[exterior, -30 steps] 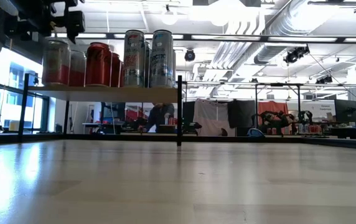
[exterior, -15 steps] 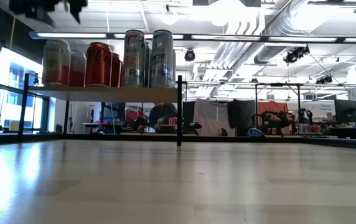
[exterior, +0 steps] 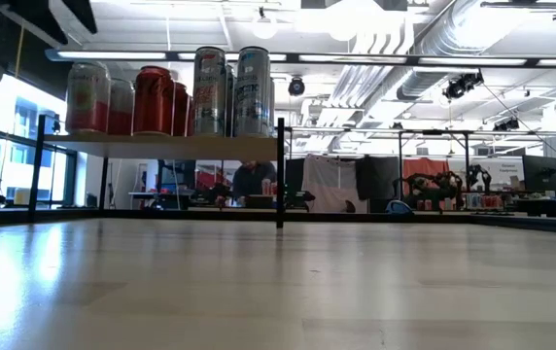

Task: Place canned beverage on shelf
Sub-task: Put the pink soda can on the shelf aligned with the other pink soda cans

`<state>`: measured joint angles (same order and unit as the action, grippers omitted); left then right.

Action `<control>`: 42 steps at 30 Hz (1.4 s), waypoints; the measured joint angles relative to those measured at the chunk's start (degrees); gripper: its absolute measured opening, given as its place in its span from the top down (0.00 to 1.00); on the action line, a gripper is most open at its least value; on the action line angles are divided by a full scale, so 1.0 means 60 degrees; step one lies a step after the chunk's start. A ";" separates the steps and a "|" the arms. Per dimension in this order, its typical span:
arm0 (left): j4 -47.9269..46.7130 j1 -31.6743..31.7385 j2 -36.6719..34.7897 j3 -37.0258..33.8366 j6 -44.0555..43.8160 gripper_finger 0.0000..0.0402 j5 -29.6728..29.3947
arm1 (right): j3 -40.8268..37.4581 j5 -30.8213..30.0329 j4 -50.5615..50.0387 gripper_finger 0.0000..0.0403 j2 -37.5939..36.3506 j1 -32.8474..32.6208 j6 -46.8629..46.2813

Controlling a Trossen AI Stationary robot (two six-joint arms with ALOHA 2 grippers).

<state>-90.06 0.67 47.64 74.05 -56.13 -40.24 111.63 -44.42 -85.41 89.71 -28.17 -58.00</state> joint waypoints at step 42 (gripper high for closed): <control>0.1674 0.0011 -0.1129 -0.3619 -0.0381 0.16 -0.1418 | 0.0000 -0.0144 -0.0011 0.11 0.0000 -0.0644 -0.0510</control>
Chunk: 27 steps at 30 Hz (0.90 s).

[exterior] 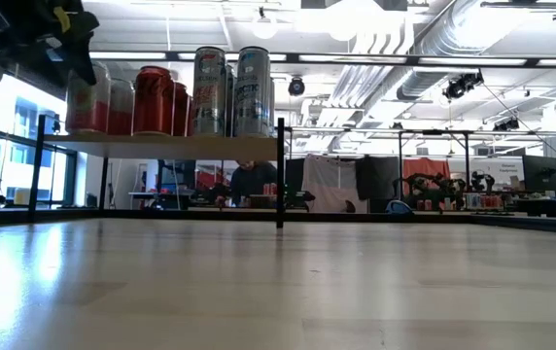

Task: Place canned beverage on shelf
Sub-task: Put the pink soda can on the shelf aligned with the other pink soda cans

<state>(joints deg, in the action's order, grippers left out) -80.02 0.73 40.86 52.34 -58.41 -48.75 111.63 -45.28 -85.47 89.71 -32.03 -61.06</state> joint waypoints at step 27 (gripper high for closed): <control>-0.0250 0.0000 0.0000 0.0007 0.0453 0.16 0.0387 | 0.0000 0.0033 0.0002 0.11 0.0000 -0.0242 -0.0358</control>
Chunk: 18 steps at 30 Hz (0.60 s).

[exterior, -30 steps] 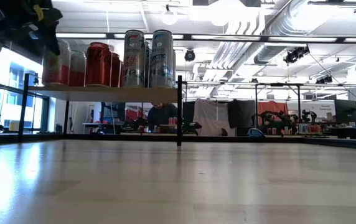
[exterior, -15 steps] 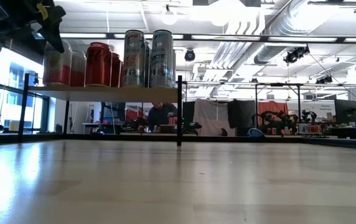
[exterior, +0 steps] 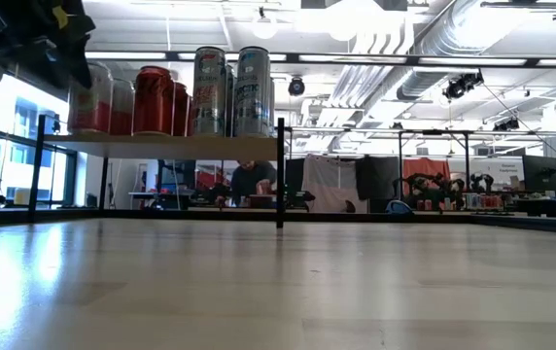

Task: Place canned beverage on shelf
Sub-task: Put the pink soda can on the shelf aligned with the other pink soda cans

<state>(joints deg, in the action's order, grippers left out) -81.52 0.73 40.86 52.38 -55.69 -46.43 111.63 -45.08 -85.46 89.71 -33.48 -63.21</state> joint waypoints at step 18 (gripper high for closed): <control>-0.0932 0.0000 0.0000 0.0000 -0.1513 0.16 -0.0217 | 0.0000 -0.0317 -0.0002 0.11 0.0000 -0.0002 0.0030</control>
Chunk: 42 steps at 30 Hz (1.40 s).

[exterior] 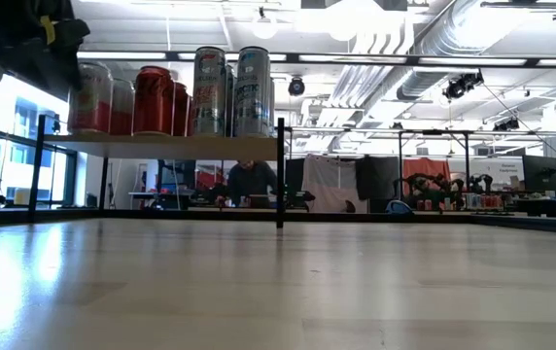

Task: Place canned beverage on shelf
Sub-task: Put the pink soda can on the shelf aligned with the other pink soda cans

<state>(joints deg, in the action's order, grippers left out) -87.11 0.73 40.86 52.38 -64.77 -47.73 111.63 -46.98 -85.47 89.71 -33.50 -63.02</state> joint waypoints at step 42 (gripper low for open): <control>0.1516 -0.0004 0.0204 0.0000 -0.0183 0.16 -0.2082 | 0.0004 -0.0408 0.0004 0.11 0.0004 0.0018 -0.0024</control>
<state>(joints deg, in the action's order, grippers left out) -78.02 0.71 42.09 52.38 -65.87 -60.22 111.66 -49.43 -85.45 89.73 -33.39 -63.17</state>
